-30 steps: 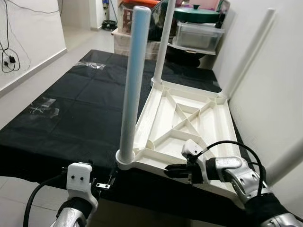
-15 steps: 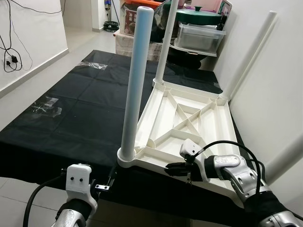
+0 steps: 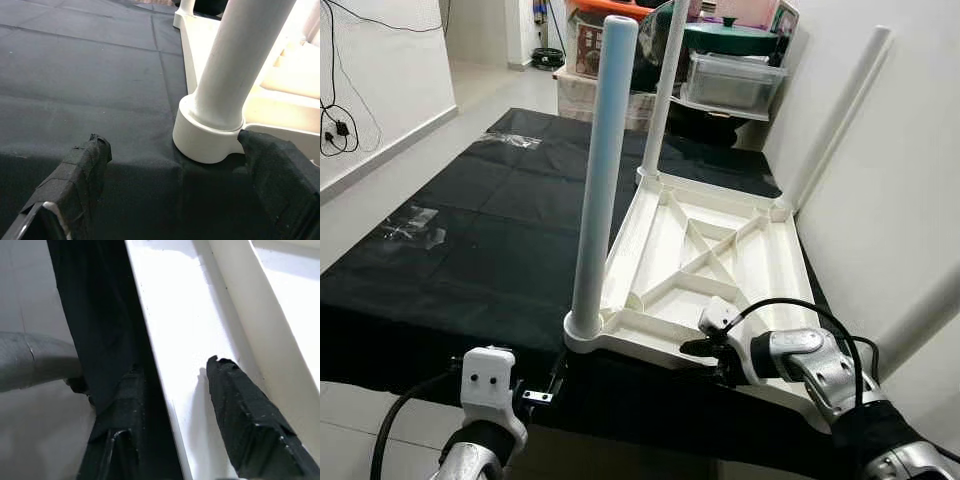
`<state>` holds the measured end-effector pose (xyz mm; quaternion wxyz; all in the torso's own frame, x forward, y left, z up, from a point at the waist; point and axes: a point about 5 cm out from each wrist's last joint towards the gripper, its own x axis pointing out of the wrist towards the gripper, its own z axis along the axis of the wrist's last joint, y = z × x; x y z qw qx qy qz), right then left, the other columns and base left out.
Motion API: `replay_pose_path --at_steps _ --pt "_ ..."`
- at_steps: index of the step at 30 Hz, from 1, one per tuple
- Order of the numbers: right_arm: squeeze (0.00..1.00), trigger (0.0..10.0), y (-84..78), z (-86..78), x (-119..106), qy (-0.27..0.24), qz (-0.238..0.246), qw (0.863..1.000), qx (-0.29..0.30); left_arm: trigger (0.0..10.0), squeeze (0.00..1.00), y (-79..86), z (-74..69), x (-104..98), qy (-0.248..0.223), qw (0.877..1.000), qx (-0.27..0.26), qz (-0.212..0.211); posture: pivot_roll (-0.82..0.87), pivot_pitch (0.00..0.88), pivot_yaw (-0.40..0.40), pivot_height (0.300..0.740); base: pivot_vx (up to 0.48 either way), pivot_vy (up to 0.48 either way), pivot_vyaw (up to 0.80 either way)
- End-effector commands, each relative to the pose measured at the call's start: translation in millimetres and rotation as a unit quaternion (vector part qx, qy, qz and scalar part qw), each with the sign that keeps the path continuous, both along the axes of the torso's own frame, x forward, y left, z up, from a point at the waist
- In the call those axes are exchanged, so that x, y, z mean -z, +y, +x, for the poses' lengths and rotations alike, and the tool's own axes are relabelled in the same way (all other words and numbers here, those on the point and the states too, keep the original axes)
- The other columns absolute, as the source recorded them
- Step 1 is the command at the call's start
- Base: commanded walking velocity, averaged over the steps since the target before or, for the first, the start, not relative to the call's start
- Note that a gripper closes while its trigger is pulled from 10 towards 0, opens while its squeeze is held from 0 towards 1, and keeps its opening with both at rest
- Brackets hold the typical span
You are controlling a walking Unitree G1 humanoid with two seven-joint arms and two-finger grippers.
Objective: Building children table
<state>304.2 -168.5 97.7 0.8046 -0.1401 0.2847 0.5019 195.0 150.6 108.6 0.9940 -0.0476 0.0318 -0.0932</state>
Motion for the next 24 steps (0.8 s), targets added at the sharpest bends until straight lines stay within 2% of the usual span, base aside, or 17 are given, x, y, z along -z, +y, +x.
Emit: replay_pose_path --at_steps 1,2,3,13,19,24 --pt "0.00 10.0 -1.6 3.4 -4.3 0.004 0.011 1.000 0.011 10.0 0.00 -2.8 -0.9 5.1 0.013 1.000 0.005 0.004 0.11 0.000 -0.165 0.740 0.000 0.000 0.00" --pt "0.00 3.3 -0.4 3.4 -4.8 0.008 0.019 1.000 0.011 10.0 0.00 -3.2 -1.0 5.3 0.013 1.000 0.005 0.003 0.11 0.000 -0.165 0.740 0.000 0.000 0.00" --pt "0.00 0.0 0.5 3.2 -4.9 0.009 0.022 1.000 0.009 10.0 0.00 -3.5 -1.0 5.6 0.013 1.000 0.005 0.003 0.11 0.000 -0.165 0.740 0.000 0.000 0.00" --pt "0.00 0.0 6.1 -0.2 -1.4 0.017 0.023 1.000 -0.007 10.0 0.00 -4.0 -0.9 5.8 0.013 1.000 0.004 0.004 0.11 0.000 -0.169 0.740 0.000 0.000 0.00" --pt "0.00 0.0 6.4 -3.7 1.8 -0.009 -0.014 0.999 -0.035 10.0 0.00 -3.7 -2.1 6.0 0.014 1.000 -0.001 0.000 0.11 0.000 -0.173 0.740 0.000 0.000 0.00" --pt "0.00 0.0 11.9 -0.6 -8.0 -0.035 0.007 0.998 -0.048 10.0 0.00 0.4 -1.3 4.5 0.014 1.000 -0.018 -0.016 0.11 0.000 -0.171 0.740 0.000 0.000 0.00"
